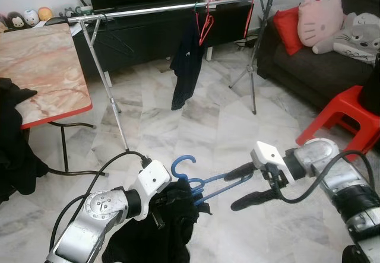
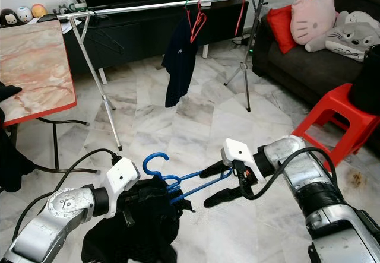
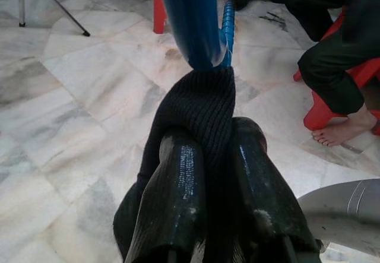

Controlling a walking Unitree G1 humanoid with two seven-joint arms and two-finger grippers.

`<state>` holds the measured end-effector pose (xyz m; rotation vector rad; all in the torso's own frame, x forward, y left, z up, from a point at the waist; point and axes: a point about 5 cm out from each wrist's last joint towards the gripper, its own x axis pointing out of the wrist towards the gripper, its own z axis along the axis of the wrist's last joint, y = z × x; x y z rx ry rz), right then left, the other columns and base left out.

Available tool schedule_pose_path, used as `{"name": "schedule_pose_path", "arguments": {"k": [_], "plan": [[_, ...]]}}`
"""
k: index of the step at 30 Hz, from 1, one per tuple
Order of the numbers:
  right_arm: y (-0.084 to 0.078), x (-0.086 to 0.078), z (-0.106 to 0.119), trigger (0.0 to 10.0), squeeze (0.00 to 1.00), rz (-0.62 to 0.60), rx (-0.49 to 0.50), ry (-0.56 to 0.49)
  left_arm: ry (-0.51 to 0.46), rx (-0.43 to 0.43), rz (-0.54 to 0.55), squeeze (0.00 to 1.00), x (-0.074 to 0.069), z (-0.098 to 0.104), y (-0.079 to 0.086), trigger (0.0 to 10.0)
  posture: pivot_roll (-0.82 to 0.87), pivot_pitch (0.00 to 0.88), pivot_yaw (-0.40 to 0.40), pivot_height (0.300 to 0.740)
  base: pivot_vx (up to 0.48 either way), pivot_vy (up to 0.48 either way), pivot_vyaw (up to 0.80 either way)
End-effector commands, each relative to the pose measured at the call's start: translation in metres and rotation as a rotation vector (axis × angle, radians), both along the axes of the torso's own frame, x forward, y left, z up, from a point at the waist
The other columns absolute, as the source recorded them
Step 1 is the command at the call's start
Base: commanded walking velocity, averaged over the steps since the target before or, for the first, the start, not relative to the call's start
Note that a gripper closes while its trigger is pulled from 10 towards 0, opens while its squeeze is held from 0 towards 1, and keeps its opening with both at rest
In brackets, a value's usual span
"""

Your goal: Hang hanger

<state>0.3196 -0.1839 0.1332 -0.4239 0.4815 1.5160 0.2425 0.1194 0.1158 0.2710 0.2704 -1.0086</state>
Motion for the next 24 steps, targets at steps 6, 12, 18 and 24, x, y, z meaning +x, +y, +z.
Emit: {"name": "schedule_pose_path", "arguments": {"k": [6, 12, 18, 24], "plan": [[0.008, 0.01, 0.014, 10.0, 0.0, 0.005, 0.057, -0.045, -0.029, -0.028, -0.02, 0.0, -0.001, 0.011, -0.005, 10.0, -0.08, 0.0, -0.02, 0.74, 0.0, 0.0, 0.0], [0.01, 0.008, 0.005, 10.0, 0.0, 0.05, 0.023, -0.015, -0.02, -0.031, -0.036, 0.0, -0.002, 0.01, -0.009, 10.0, -0.08, 0.0, -0.02, 0.74, 0.0, 0.0, 0.0], [0.011, 0.003, -0.002, 10.0, 0.0, 0.108, 0.012, 0.044, -0.023, -0.025, -0.032, 0.0, -0.001, 0.01, -0.008, 10.0, -0.08, 0.0, -0.021, 0.74, 0.0, 0.0, 0.0], [0.02, 0.01, -0.002, 5.0, 0.0, 0.075, 0.012, 0.014, -0.027, -0.023, -0.025, 0.0, -0.001, 0.011, -0.007, 10.0, -0.07, 0.0, -0.03, 0.74, 0.0, 0.0, 0.0]]}}
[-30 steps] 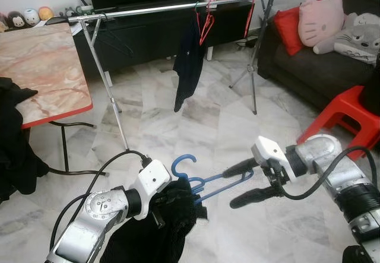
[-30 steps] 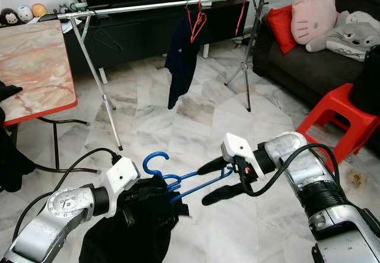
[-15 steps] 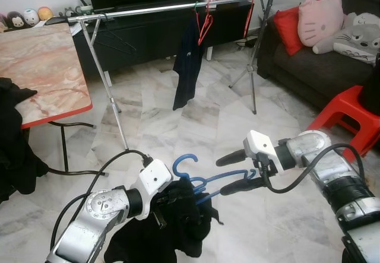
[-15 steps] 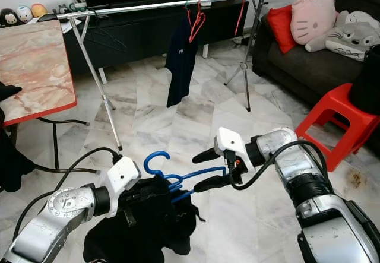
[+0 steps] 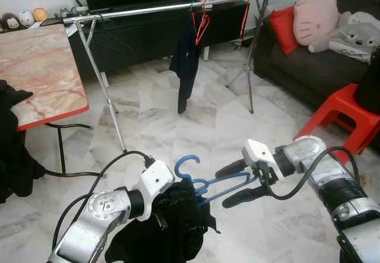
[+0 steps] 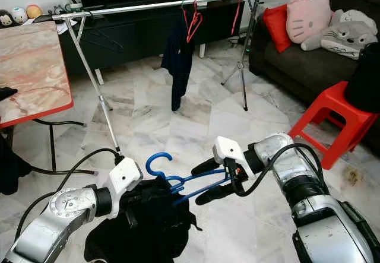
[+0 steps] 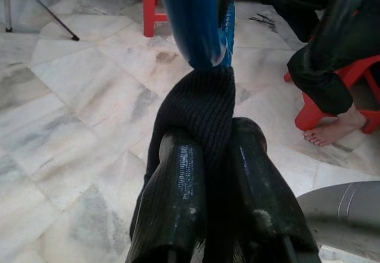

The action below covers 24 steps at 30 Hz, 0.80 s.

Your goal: Hang hanger

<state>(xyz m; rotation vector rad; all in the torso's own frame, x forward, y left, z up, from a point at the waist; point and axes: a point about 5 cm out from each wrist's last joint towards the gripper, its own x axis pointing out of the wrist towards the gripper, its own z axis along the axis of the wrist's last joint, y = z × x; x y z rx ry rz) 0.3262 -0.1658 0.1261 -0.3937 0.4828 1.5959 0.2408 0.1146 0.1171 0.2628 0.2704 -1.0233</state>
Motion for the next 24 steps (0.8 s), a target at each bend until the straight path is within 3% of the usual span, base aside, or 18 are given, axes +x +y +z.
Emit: {"name": "schedule_pose_path", "arguments": {"k": [1, 3, 4, 5, 6, 15, 16, 17, 18, 19, 20, 21, 24], "plan": [[0.002, 0.004, 0.005, 5.0, 0.0, 0.009, -0.012, -0.027, -0.033, -0.015, -0.012, 0.0, 0.001, 0.01, -0.002, 10.0, -0.07, 0.0, -0.03, 0.74, 0.0, 0.0, 0.0], [0.003, 0.004, 0.005, 4.8, 0.0, 0.011, -0.013, -0.027, -0.032, -0.016, -0.011, 0.0, 0.0, 0.01, -0.003, 10.0, -0.07, 0.0, -0.029, 0.74, 0.0, 0.0, 0.0], [0.004, 0.005, 0.004, 7.8, 0.0, 0.004, -0.02, -0.04, -0.031, -0.017, -0.01, 0.0, 0.0, 0.009, -0.003, 10.0, -0.07, 0.0, -0.029, 0.74, 0.0, 0.0, 0.0], [0.004, 0.006, 0.003, 9.5, 0.0, -0.005, -0.023, -0.047, -0.03, -0.018, -0.01, 0.0, -0.001, 0.009, -0.004, 10.0, -0.07, 0.0, -0.029, 0.74, 0.0, 0.0, 0.0], [0.005, 0.006, 0.003, 10.0, 0.0, -0.012, -0.024, -0.051, -0.029, -0.019, -0.01, 0.0, -0.001, 0.009, -0.004, 10.0, -0.06, 0.0, -0.032, 0.74, 0.0, 0.0, 0.0], [0.013, 0.008, 0.001, 9.8, 0.0, -0.001, -0.026, -0.054, -0.031, -0.02, -0.01, 0.0, 0.0, 0.01, -0.005, 10.0, -0.06, 0.0, -0.034, 0.74, 0.0, 0.0, 0.0], [0.013, 0.008, 0.0, 7.5, 0.0, -0.002, -0.036, -0.063, -0.031, -0.021, -0.01, 0.0, 0.0, 0.01, -0.006, 10.0, -0.06, 0.0, -0.035, 0.74, 0.0, 0.0, 0.0], [0.014, 0.009, -0.001, 7.3, 0.0, -0.004, -0.045, -0.072, -0.031, -0.021, -0.011, 0.0, 0.0, 0.01, -0.006, 10.0, -0.06, 0.0, -0.035, 0.74, 0.0, 0.0, 0.0], [0.015, 0.009, -0.002, 4.0, 0.0, -0.008, -0.051, -0.077, -0.031, -0.022, -0.012, 0.0, 0.0, 0.01, -0.007, 10.0, -0.06, 0.0, -0.035, 0.74, 0.0, 0.0, 0.0], [0.017, 0.009, -0.003, 2.7, 0.0, -0.009, -0.046, -0.075, -0.03, -0.023, -0.013, 0.0, -0.001, 0.01, -0.008, 10.0, -0.05, 0.0, -0.038, 0.74, 0.0, 0.0, 0.0], [0.017, 0.009, -0.003, 2.7, 0.0, -0.009, -0.046, -0.075, -0.03, -0.023, -0.013, 0.0, -0.001, 0.01, -0.008, 10.0, -0.05, 0.0, -0.038, 0.74, 0.0, 0.0, 0.0], [0.018, 0.01, -0.002, 1.0, 0.0, -0.007, -0.039, -0.069, -0.03, -0.023, -0.012, 0.0, -0.001, 0.01, -0.008, 10.0, -0.05, 0.0, -0.039, 0.74, 0.0, 0.0, 0.0], [0.018, 0.009, -0.003, 1.5, 0.0, -0.002, -0.045, -0.065, -0.027, -0.023, -0.011, 0.0, -0.002, 0.01, -0.007, 10.0, -0.05, 0.0, -0.04, 0.74, 0.0, 0.0, 0.0]]}}
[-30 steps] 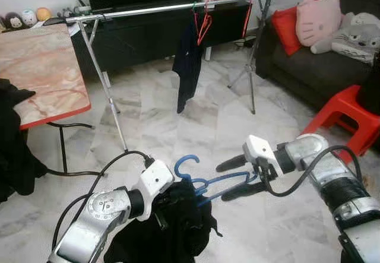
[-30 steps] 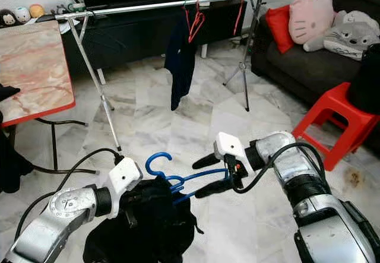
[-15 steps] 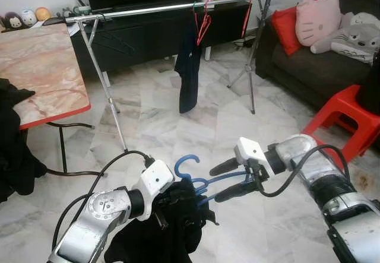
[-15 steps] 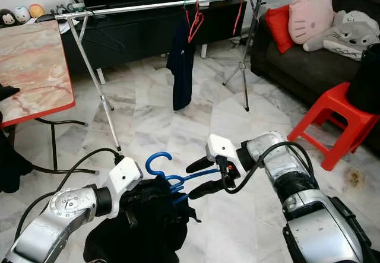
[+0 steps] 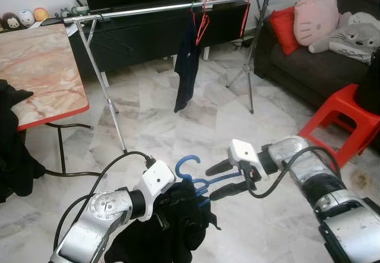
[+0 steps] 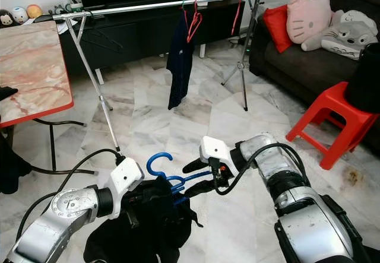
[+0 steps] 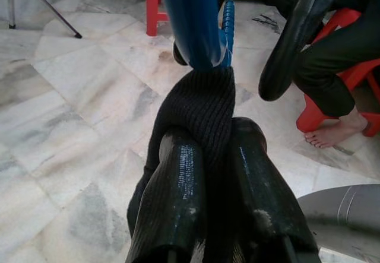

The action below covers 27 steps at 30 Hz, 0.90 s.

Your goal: Hang hanger

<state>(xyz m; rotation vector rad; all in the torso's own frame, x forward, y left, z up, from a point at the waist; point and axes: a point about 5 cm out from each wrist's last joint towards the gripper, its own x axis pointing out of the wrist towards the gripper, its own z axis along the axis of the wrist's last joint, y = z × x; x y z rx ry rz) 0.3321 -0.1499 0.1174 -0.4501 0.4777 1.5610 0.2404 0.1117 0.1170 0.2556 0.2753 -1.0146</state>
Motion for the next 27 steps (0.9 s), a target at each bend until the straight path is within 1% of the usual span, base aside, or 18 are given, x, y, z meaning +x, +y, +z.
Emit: {"name": "schedule_pose_path", "arguments": {"k": [1, 2, 3, 6, 7, 12, 13, 14, 15, 27], "plan": [[0.0013, 0.0028, 0.0048, 4.8, 0.0, 0.02, -0.021, -0.018, -0.032, -0.019, -0.021, 0.0, -0.0014, 0.0096, -0.0041, 10.0, -0.05, 0.0, -0.04, 0.74, 0.0, 0.0, 0.0], [0.0012, 0.0026, 0.0044, 4.8, 0.0, 0.021, -0.023, -0.018, -0.032, -0.019, -0.021, 0.0, -0.0014, 0.0095, -0.0041, 10.0, -0.05, 0.0, -0.04, 0.74, 0.0, 0.0, 0.0], [0.001, 0.0025, 0.004, 8.8, 0.0, 0.021, -0.025, -0.018, -0.032, -0.018, -0.021, 0.0, -0.0014, 0.0096, -0.0042, 10.0, -0.05, 0.0, -0.041, 0.74, 0.0, 0.0, 0.0], [0.0008, 0.0025, 0.0037, 8.8, 0.0, 0.02, -0.026, -0.018, -0.032, -0.018, -0.022, 0.0, -0.0014, 0.0097, -0.0044, 10.0, -0.05, 0.0, -0.041, 0.74, 0.0, 0.0, 0.0], [0.0011, 0.0026, 0.0033, 10.0, 0.0, 0.017, -0.025, -0.017, -0.033, -0.019, -0.021, 0.0, -0.0012, 0.0099, -0.0045, 10.0, -0.05, 0.0, -0.041, 0.74, 0.0, 0.0, 0.0], [0.0015, 0.0025, 0.0029, 10.0, 0.0, 0.016, -0.023, -0.013, -0.034, -0.02, -0.02, 0.0, -0.001, 0.0101, -0.0047, 10.0, -0.05, 0.0, -0.041, 0.74, 0.0, 0.0, 0.0], [0.0024, 0.0014, 0.0013, 3.4, 0.0, 0.017, -0.007, 0.013, -0.037, -0.021, -0.019, 0.0, -0.0008, 0.0101, -0.0056, 10.0, -0.04, 0.0, -0.043, 0.74, 0.0, 0.0, 0.0], [0.0024, 0.0014, 0.0013, 3.4, 0.0, 0.017, -0.007, 0.013, -0.037, -0.021, -0.019, 0.0, -0.0008, 0.0101, -0.0056, 10.0, -0.04, 0.0, -0.043, 0.74, 0.0, 0.0, 0.0], [0.0028, 0.0013, 0.0007, 0.0, 0.0, 0.013, 0.0, 0.022, -0.036, -0.024, -0.02, 0.0, -0.001, 0.0104, -0.0062, 10.0, -0.04, 0.0, -0.042, 0.74, 0.0, 0.0, 0.0], [0.003, -0.0019, -0.005, 0.0, 0.0, 0.016, 0.007, 0.061, -0.039, -0.011, -0.059, 0.0, -0.0045, 0.0116, -0.0084, 10.0, -0.04, 0.0, -0.041, 0.74, 0.0, 0.0, 0.0]]}}
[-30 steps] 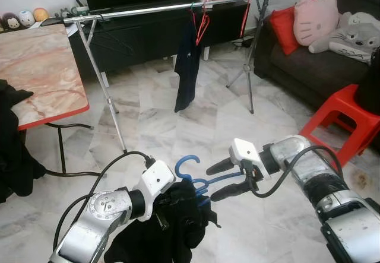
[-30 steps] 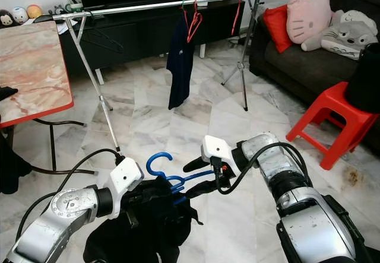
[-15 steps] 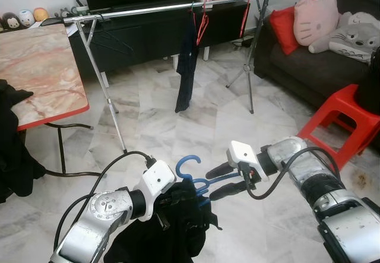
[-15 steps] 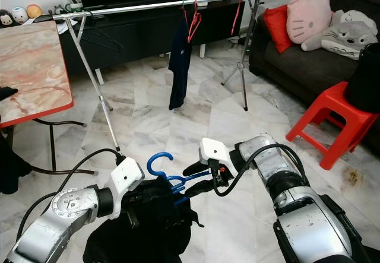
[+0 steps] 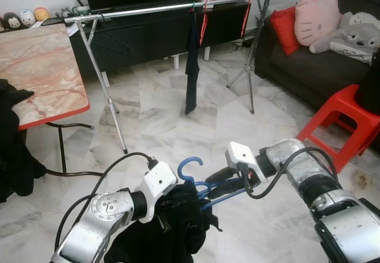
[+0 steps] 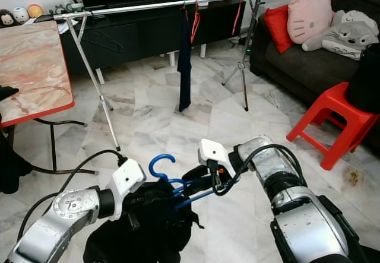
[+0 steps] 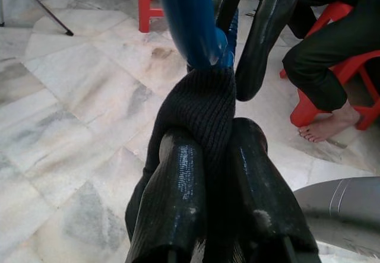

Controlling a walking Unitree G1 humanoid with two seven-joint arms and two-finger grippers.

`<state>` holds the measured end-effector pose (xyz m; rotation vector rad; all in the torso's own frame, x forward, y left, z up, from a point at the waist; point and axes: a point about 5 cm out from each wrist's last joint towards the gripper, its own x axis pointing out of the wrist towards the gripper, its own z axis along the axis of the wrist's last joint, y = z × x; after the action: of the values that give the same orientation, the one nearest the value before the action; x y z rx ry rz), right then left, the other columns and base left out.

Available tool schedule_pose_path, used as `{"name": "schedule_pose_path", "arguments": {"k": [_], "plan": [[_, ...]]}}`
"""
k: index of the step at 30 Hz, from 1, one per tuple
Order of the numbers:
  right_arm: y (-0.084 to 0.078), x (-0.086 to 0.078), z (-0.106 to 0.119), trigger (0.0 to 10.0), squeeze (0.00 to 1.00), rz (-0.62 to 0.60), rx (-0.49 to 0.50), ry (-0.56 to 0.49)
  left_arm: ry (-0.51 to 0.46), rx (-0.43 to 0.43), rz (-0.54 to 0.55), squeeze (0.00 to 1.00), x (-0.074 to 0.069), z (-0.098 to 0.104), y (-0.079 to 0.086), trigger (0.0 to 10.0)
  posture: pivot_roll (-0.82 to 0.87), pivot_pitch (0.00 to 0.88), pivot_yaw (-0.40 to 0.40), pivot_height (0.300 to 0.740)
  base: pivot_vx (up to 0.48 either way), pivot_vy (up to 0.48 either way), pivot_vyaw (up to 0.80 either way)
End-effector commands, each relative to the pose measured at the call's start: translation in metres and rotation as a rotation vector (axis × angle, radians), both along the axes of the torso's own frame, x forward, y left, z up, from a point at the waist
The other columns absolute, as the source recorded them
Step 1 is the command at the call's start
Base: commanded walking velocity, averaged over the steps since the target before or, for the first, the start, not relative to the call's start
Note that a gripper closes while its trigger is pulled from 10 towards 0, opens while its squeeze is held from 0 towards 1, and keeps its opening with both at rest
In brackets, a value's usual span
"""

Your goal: Hang hanger

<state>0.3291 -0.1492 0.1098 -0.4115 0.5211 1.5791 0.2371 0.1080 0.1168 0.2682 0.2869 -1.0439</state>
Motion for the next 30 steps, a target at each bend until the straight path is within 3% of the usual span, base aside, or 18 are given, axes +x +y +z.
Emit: {"name": "schedule_pose_path", "arguments": {"k": [1, 7, 8, 9, 10, 11, 12, 14, 15, 23, 24, 28, 29, 30], "plan": [[0.002, 0.001, 0.002, 0.0, 0.0, 0.014, 0.01, 0.01, -0.047, -0.023, -0.036, 0.0, -0.002, 0.012, -0.005, 10.0, -0.04, 0.0, -0.041, 0.74, 0.0, 0.0, 0.0], [0.002, -0.001, 0.0, 0.0, 0.0, 0.02, 0.011, 0.034, -0.053, -0.02, -0.054, 0.0, -0.002, 0.013, -0.007, 10.0, -0.04, 0.0, -0.041, 0.74, 0.0, 0.0, 0.0], [0.002, -0.002, -0.001, 4.2, 0.0, 0.021, 0.008, 0.034, -0.055, -0.02, -0.059, 0.0, -0.002, 0.014, -0.007, 10.0, -0.04, 0.0, -0.039, 0.74, 0.0, 0.0, 0.0], [0.002, -0.002, -0.001, 4.2, 0.0, 0.021, 0.008, 0.034, -0.055, -0.02, -0.059, 0.0, -0.002, 0.014, -0.007, 10.0, -0.04, 0.0, -0.039, 0.74, 0.0, 0.0, 0.0], [0.001, -0.002, -0.002, 10.0, 0.0, 0.021, 0.005, 0.033, -0.056, -0.021, -0.064, 0.0, -0.002, 0.015, -0.008, 10.0, -0.04, 0.0, -0.039, 0.74, 0.0, 0.0, 0.0], [0.001, -0.003, -0.003, 10.0, 0.0, 0.022, 0.002, 0.034, -0.057, -0.021, -0.068, 0.0, -0.002, 0.015, -0.009, 10.0, -0.04, 0.0, -0.038, 0.74, 0.0, 0.0, 0.0], [0.001, -0.003, -0.003, 10.0, 0.64, 0.026, 0.003, 0.041, -0.057, -0.022, -0.079, 0.0, -0.003, 0.016, -0.011, 10.0, -0.04, 0.0, -0.038, 0.74, 0.0, 0.0, 0.0], [0.002, -0.004, -0.004, 10.0, 0.64, 0.032, 0.007, 0.048, -0.057, -0.022, -0.085, 0.0, -0.004, 0.016, -0.012, 10.0, -0.04, 0.0, -0.038, 0.74, 0.0, 0.0, 0.0], [0.002, -0.004, -0.003, 10.0, 1.0, 0.033, 0.01, 0.059, -0.056, -0.022, -0.088, 0.0, -0.004, 0.016, -0.012, 10.0, -0.04, 0.0, -0.038, 0.74, 0.0, 0.0, 0.0], [0.003, -0.003, -0.001, 10.0, 1.0, 0.042, 0.016, 0.038, -0.057, -0.022, -0.098, 0.0, -0.004, 0.017, -0.014, 10.0, -0.04, 0.0, -0.038, 0.74, 0.0, 0.0, 0.0], [0.003, -0.003, -0.001, 10.0, 0.0, 0.054, 0.013, 0.044, -0.058, -0.023, -0.11, 0.0, -0.005, 0.018, -0.016, 10.0, -0.04, 0.0, -0.044, 0.74, 0.0, 0.0, 0.0], [0.002, -0.004, 0.0, 10.0, 0.0, 0.074, 0.005, 0.055, -0.059, -0.019, -0.136, 0.0, -0.007, 0.02, -0.018, 10.0, -0.04, 0.0, -0.046, 0.74, 0.0, 0.0, 0.0], [0.002, -0.004, 0.0, 8.7, 0.0, 0.073, 0.005, 0.055, -0.059, -0.017, -0.139, 0.0, -0.007, 0.02, -0.018, 10.0, -0.04, 0.0, -0.046, 0.74, 0.0, 0.0, 0.0], [0.003, -0.004, 0.0, 5.0, 0.0, 0.07, 0.007, 0.054, -0.059, -0.016, -0.14, 0.0, -0.007, 0.02, -0.018, 10.0, -0.04, 0.0, -0.046, 0.74, 0.0, 0.0, 0.0]]}}
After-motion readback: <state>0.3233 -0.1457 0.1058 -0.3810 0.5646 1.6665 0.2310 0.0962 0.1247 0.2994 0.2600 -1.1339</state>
